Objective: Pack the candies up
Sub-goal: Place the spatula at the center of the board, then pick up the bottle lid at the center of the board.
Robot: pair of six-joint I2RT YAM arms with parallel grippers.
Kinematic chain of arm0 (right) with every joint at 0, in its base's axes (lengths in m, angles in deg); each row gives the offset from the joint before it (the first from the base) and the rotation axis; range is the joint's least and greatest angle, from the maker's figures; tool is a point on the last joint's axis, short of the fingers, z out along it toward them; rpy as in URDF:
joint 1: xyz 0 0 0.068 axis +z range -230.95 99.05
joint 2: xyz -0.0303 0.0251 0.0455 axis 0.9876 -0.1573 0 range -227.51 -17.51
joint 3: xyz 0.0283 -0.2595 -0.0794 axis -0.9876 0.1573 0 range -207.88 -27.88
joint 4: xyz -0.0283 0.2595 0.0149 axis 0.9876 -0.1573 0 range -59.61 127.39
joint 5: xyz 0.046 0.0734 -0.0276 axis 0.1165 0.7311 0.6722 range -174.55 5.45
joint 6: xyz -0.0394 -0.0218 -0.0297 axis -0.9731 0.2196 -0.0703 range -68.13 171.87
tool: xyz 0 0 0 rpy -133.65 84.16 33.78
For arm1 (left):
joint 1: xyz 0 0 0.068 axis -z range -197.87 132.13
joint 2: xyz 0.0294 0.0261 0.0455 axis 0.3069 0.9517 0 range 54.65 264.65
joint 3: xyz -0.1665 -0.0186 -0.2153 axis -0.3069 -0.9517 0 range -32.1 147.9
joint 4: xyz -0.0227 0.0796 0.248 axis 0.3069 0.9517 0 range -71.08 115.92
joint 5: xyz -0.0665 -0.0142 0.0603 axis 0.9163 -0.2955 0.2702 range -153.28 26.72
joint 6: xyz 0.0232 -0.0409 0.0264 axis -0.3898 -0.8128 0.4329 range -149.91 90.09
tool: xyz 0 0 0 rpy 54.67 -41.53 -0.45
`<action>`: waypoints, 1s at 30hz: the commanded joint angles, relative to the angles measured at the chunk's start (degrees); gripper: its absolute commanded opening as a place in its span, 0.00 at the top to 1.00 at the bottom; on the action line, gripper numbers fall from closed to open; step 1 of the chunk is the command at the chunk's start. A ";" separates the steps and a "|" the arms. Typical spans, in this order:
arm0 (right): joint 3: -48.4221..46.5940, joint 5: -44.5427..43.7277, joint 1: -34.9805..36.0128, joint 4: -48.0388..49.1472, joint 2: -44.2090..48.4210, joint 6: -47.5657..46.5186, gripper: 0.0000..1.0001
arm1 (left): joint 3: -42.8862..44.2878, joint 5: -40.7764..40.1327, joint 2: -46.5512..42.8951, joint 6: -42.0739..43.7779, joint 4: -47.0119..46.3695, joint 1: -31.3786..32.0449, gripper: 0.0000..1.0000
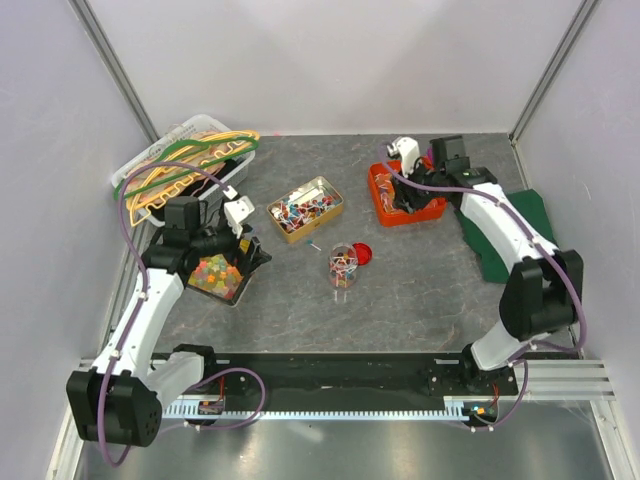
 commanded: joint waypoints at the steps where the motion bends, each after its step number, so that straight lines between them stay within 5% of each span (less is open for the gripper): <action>1: 1.22 6.50 2.00 -2.95 -4.28 0.54 0.55 | -1.14 0.34 -2.95 -1.16 -5.57 -0.18 0.00; 10: 3.33 1.42 10.71 0.64 -12.63 0.97 0.57 | -4.74 0.79 -4.44 -1.43 -8.12 -0.18 0.00; 30: 5.09 -4.21 12.03 4.35 -20.02 3.44 0.59 | -5.27 4.04 -5.32 -2.48 -8.82 -0.18 0.00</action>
